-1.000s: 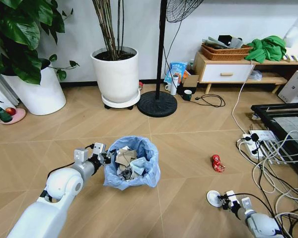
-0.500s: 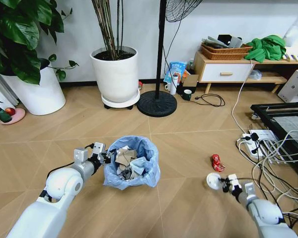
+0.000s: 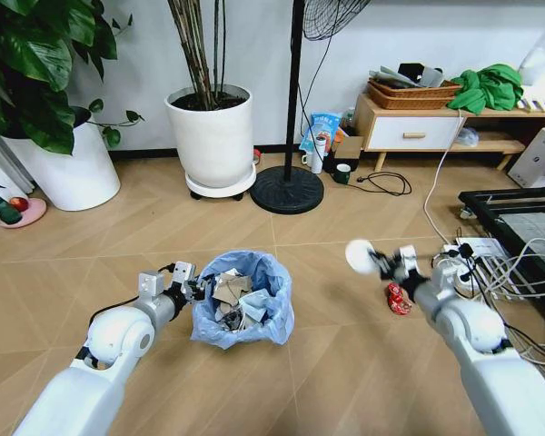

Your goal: Pick up the trash bin and place the garbage on the floor into it.

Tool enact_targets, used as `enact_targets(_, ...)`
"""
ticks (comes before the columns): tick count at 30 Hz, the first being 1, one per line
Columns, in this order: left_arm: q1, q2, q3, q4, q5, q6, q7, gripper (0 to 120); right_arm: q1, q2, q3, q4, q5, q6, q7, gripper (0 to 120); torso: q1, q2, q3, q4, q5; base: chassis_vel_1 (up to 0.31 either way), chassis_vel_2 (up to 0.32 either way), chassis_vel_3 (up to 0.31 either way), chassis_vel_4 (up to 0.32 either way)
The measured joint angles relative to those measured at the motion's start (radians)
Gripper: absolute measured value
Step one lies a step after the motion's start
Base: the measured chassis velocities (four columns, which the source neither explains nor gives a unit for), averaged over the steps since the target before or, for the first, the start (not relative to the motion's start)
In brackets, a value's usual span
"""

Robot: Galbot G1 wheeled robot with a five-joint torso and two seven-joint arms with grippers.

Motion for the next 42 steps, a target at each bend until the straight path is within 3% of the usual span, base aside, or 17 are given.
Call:
enact_targets(17,-0.047,-0.004,0.045,0.038,-0.013,0.008,-0.006,1,0.300,-0.051,-0.437,0.023,0.107,-0.032,0.006,0,0.000,0.000,0.000,-0.0001,-0.0004,0.000,0.000,0.000,0.000)
enact_targets(28,-0.064,-0.006,0.043,0.053,-0.019,0.008,-0.010,1,0.374,-0.040,-0.587,-0.011,0.079,-0.028,-0.024,0,0.000,0.000,0.000,0.0000,-0.0001,0.000,0.000,0.000,0.000)
enact_targets(32,-0.068,-0.009,0.043,0.058,-0.019,0.008,-0.009,1,0.363,-0.048,-0.621,-0.020,0.049,-0.023,-0.015,9,0.000,0.000,0.000,-0.0002,-0.0001,0.000,0.000,0.000,0.000)
enact_targets(34,-0.069,-0.011,0.043,0.058,-0.020,0.008,-0.009,1,0.356,-0.047,-0.624,-0.023,0.039,-0.019,-0.007,22,0.000,0.000,0.000,-0.0003,-0.0002,0.000,0.000,0.000,0.000)
enact_targets(38,-0.069,-0.011,0.043,0.058,-0.020,0.008,-0.008,1,0.351,-0.045,-0.624,-0.024,0.036,-0.020,0.002,30,0.000,0.000,0.000,-0.0002,-0.0002,0.000,0.000,0.000,0.000)
enact_targets(40,-0.069,-0.010,0.041,0.058,-0.020,0.007,-0.007,1,0.348,-0.043,-0.618,-0.024,0.036,-0.020,0.008,42,0.000,0.000,0.000,-0.0002,-0.0002,0.000,0.000,0.000,0.000)
enact_targets(42,-0.069,-0.010,0.040,0.058,-0.020,0.007,-0.007,1,0.347,-0.041,-0.613,-0.024,0.037,-0.020,0.011,44,0.000,0.000,0.000,-0.0001,-0.0002,0.000,0.000,0.000,0.000)
